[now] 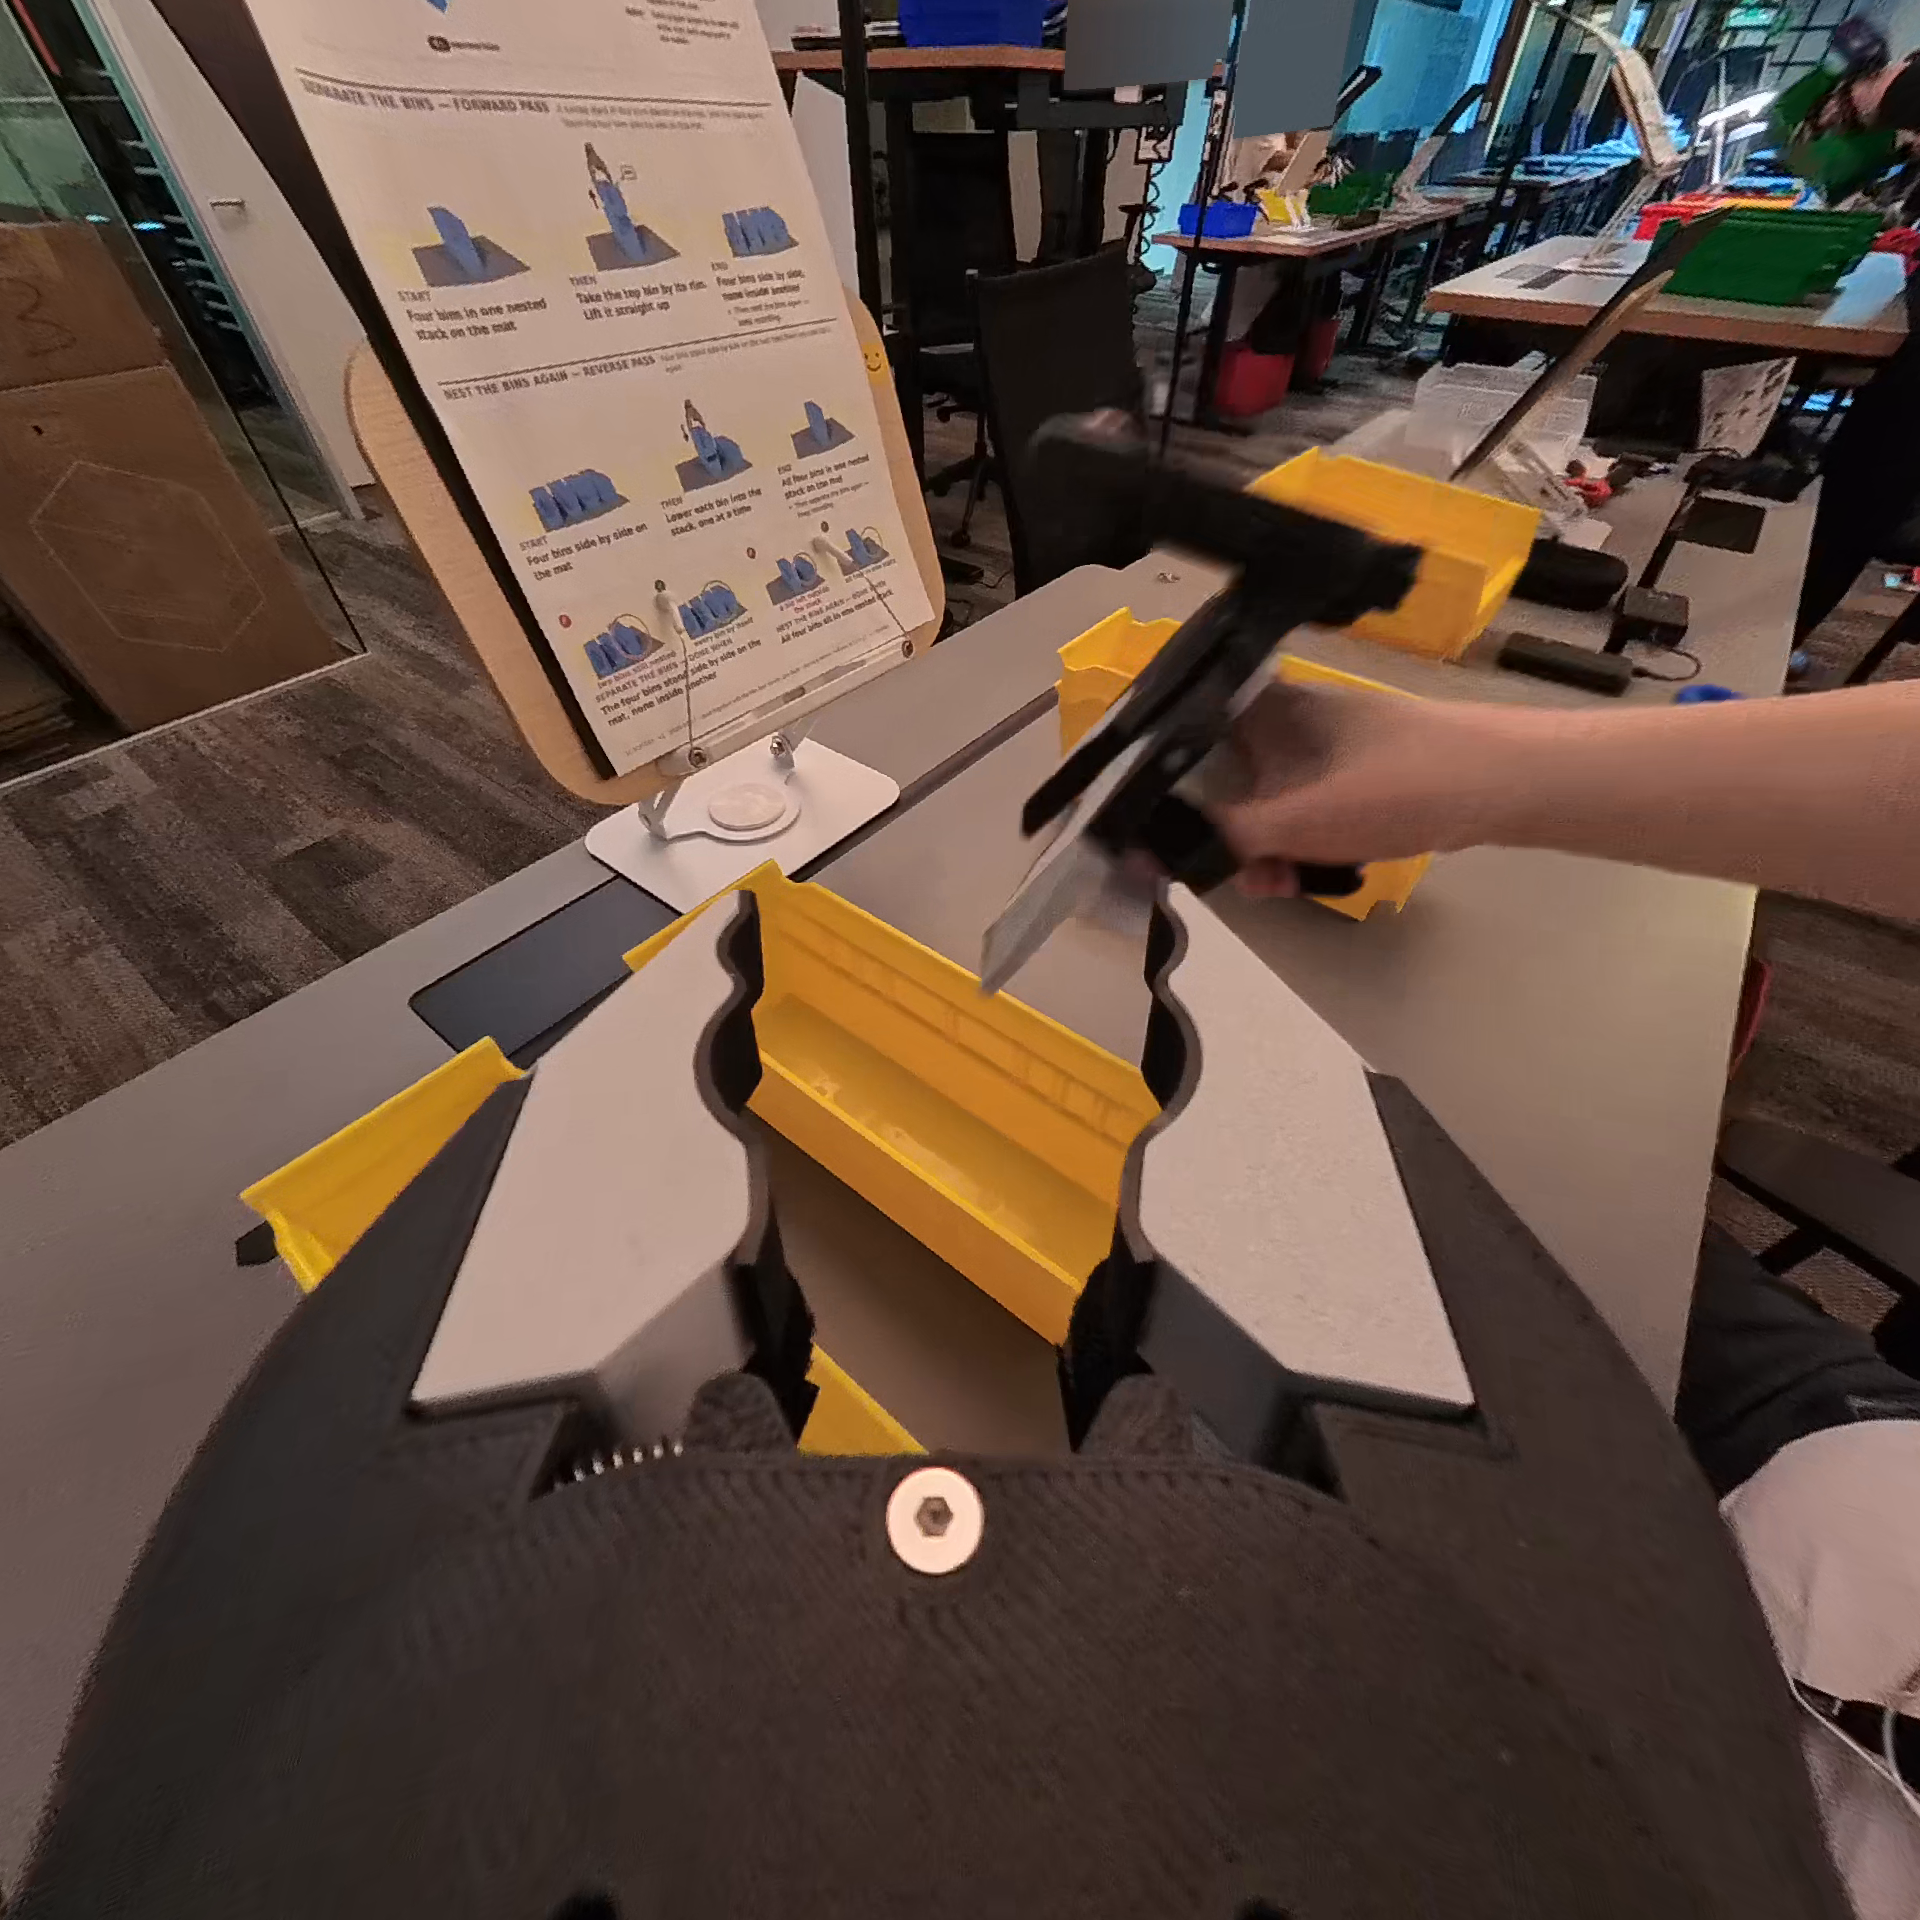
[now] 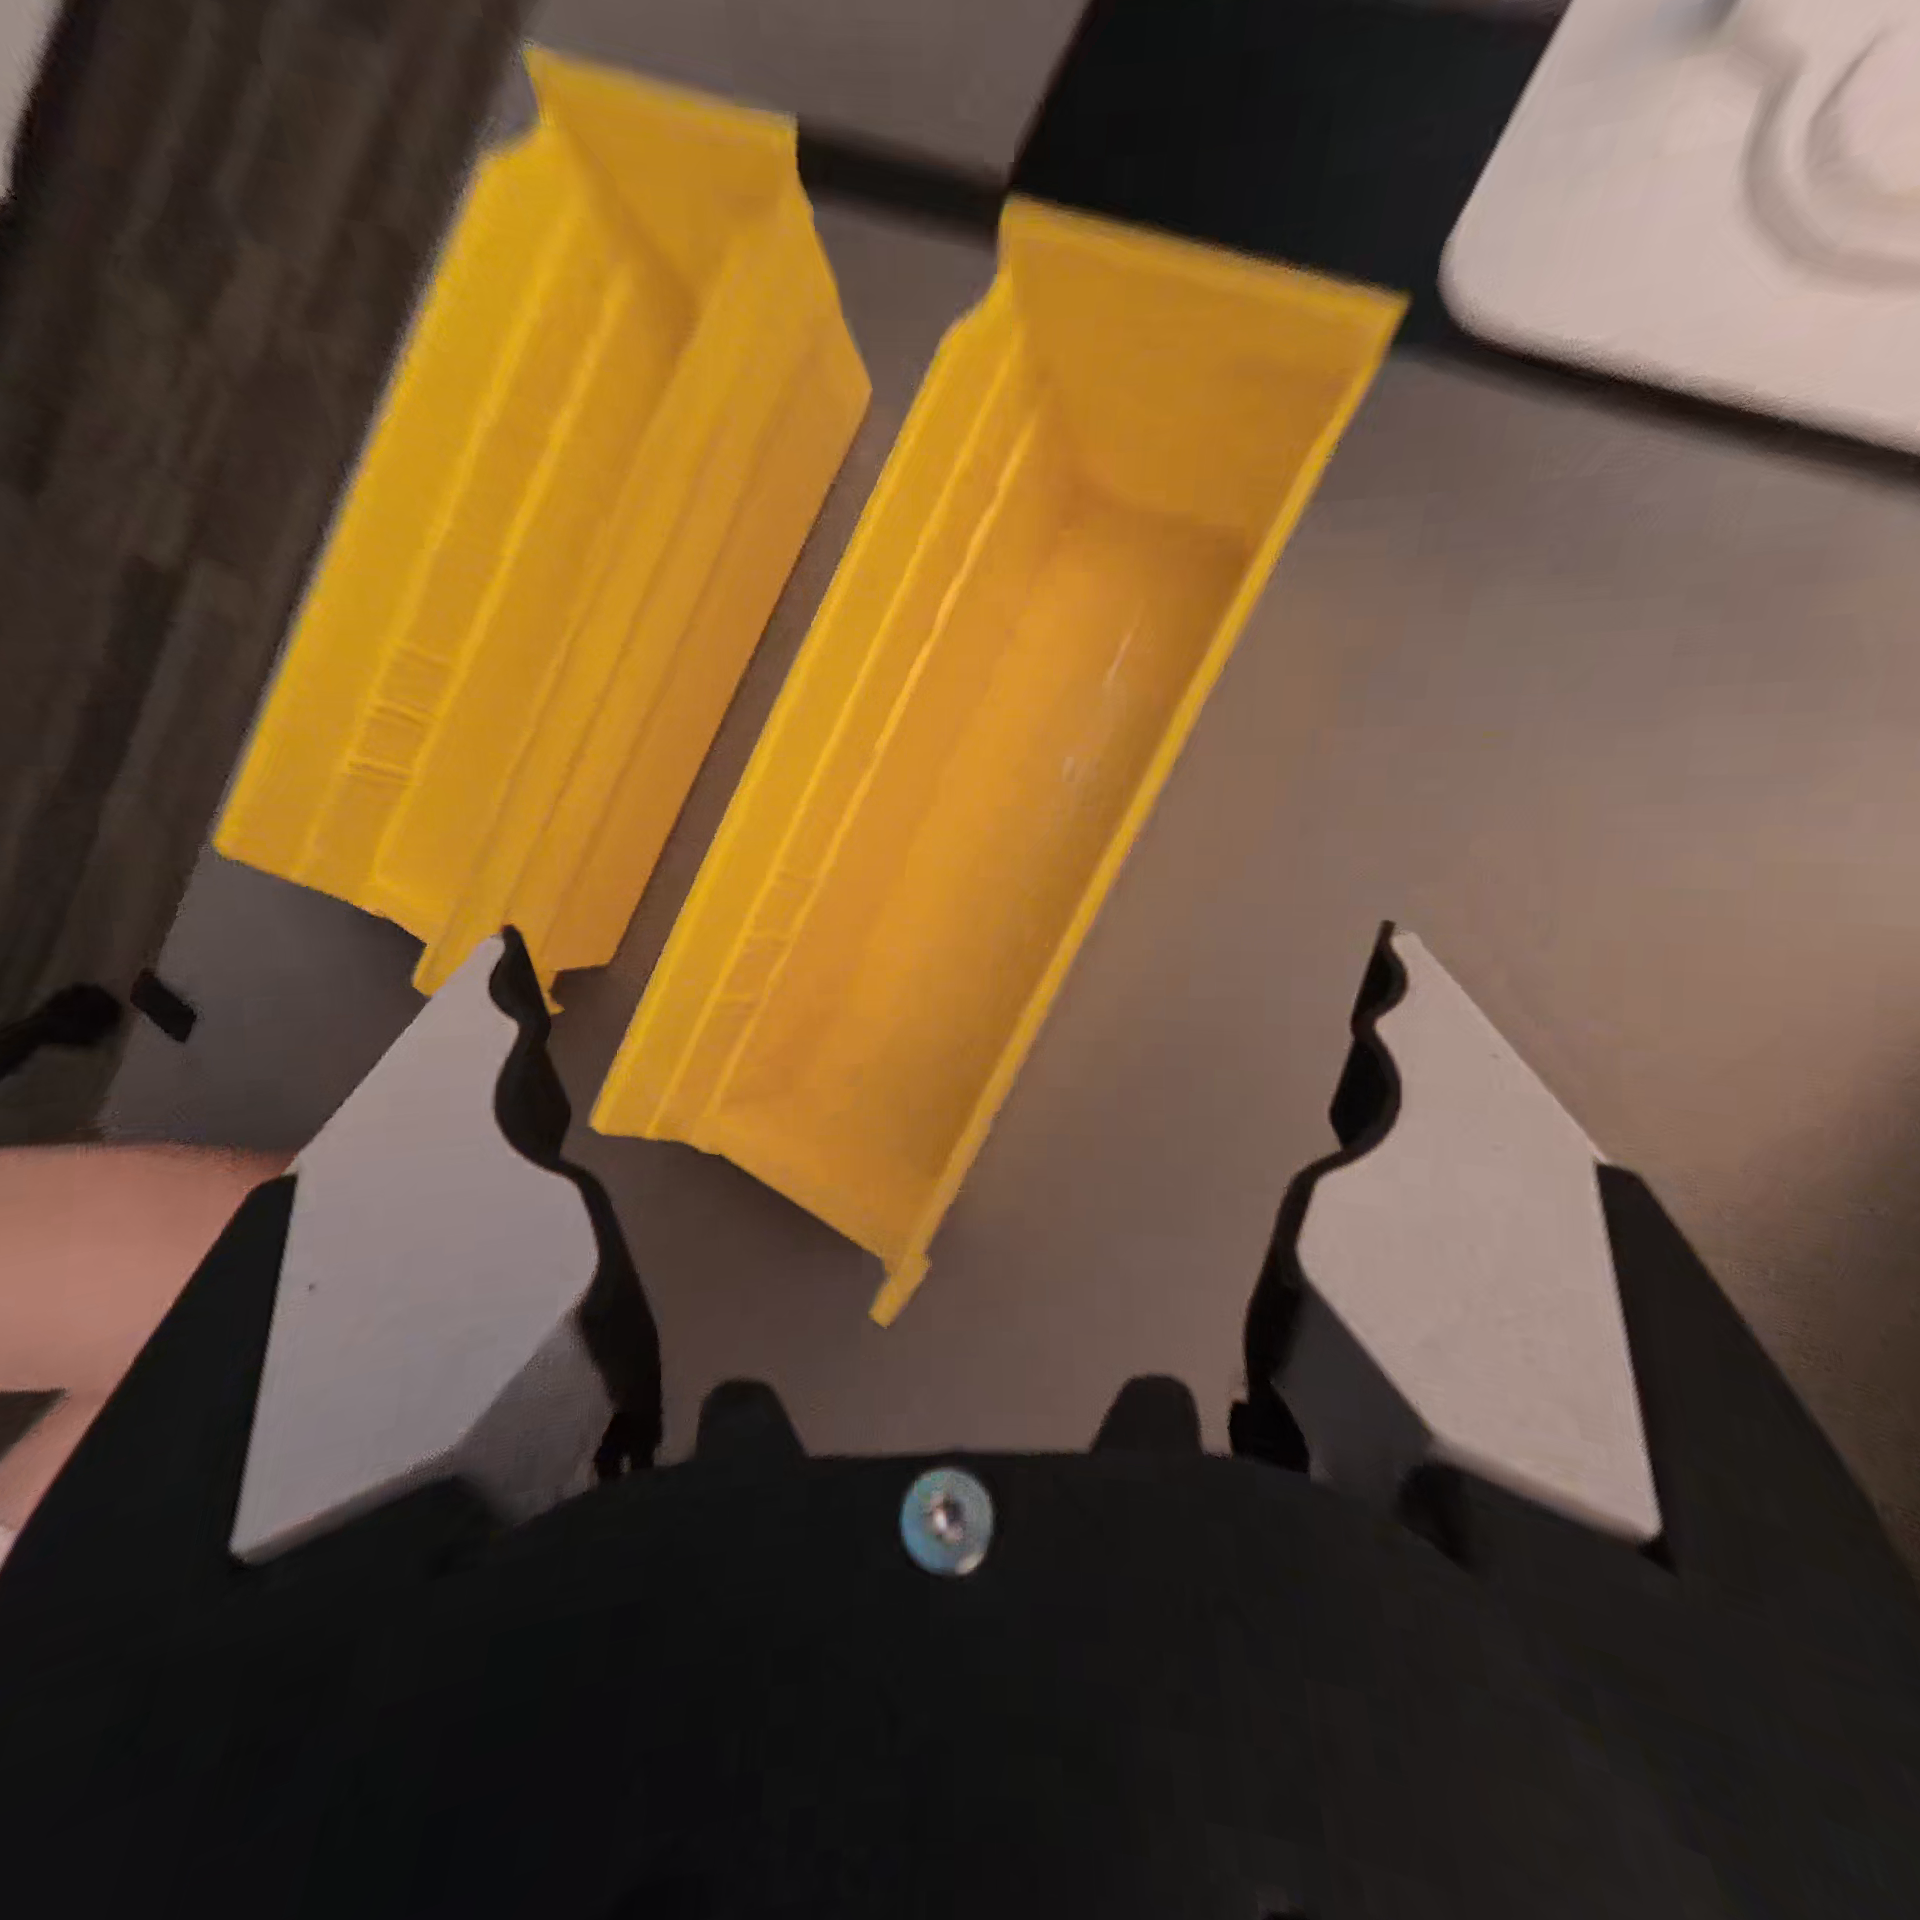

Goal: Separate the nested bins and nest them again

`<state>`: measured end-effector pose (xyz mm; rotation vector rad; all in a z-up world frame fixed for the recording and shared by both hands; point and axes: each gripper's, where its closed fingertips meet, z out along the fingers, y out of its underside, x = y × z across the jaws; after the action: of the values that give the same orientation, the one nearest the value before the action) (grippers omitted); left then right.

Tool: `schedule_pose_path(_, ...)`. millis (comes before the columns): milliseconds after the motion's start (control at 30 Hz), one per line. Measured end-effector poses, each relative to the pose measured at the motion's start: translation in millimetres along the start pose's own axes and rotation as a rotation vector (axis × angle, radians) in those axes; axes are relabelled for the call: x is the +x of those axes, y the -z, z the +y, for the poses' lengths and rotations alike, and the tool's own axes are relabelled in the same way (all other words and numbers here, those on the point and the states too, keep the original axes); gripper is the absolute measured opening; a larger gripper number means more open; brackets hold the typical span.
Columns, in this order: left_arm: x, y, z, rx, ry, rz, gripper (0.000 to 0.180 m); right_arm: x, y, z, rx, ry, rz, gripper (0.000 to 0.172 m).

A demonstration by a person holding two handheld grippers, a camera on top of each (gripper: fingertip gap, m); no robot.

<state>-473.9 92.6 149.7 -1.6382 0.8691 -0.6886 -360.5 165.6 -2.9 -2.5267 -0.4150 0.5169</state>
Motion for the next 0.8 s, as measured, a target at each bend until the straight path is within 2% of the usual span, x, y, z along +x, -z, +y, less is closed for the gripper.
schedule_pose_path(100,3,8,-4,0.031,-0.002,0.02,0.074,-13,-40,6,-0.114,-0.08,0.009,0.15)
schedule_pose_path(233,2,15,-7,0.059,0.007,0.046,0.073,2,-78,16,-0.207,-0.108,0.158,0.15)
schedule_pose_path(333,4,17,-6,0.061,0.008,0.084,0.073,1,-99,28,-0.292,-0.174,0.194,0.15)
schedule_pose_path(467,-3,22,-6,0.075,0.025,0.069,0.073,7,-112,29,-0.37,-0.124,0.329,0.151)
schedule_pose_path(567,-3,27,-6,0.081,0.032,0.081,0.073,8,-115,26,-0.396,-0.145,0.354,0.151)
schedule_pose_path(800,-4,41,-10,0.131,0.037,0.101,0.072,10,-106,26,-0.495,-0.142,0.305,0.12)
